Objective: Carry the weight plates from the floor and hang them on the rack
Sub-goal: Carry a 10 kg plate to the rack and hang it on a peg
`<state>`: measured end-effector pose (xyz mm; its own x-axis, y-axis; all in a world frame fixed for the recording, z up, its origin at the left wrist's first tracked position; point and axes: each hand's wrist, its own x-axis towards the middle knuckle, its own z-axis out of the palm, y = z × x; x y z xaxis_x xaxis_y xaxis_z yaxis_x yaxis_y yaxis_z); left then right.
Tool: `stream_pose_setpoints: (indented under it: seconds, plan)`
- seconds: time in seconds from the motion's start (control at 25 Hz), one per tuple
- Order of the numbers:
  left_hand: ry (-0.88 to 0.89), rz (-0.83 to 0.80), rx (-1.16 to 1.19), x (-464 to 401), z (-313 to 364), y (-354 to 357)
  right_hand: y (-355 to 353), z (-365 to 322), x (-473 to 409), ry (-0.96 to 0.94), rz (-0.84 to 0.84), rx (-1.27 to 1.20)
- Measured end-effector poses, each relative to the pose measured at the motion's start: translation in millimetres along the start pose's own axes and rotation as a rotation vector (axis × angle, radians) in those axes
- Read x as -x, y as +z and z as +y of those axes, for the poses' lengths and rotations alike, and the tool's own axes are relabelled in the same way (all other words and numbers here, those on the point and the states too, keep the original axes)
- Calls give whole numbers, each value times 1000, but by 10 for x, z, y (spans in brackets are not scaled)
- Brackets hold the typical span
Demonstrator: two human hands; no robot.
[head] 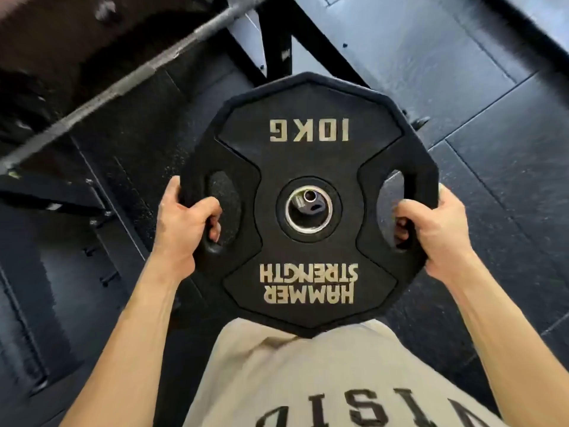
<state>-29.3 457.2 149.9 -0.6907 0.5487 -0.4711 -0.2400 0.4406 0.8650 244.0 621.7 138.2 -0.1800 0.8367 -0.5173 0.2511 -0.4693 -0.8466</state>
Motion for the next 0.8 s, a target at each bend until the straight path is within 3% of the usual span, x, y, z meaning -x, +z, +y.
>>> stream_pose_setpoints:
  seconds: [0.28,0.6,0.8]
  plan:
    - [150,297,102,959,496,-571,314,-763,483,-181,-259,-37]
    - [144,1007,294,2645,74,-849,1148,-1116,958,-323,-877,145]
    - [89,1484,419,3815,-517,-927,1851,-868,1975,-381,-1275,301]
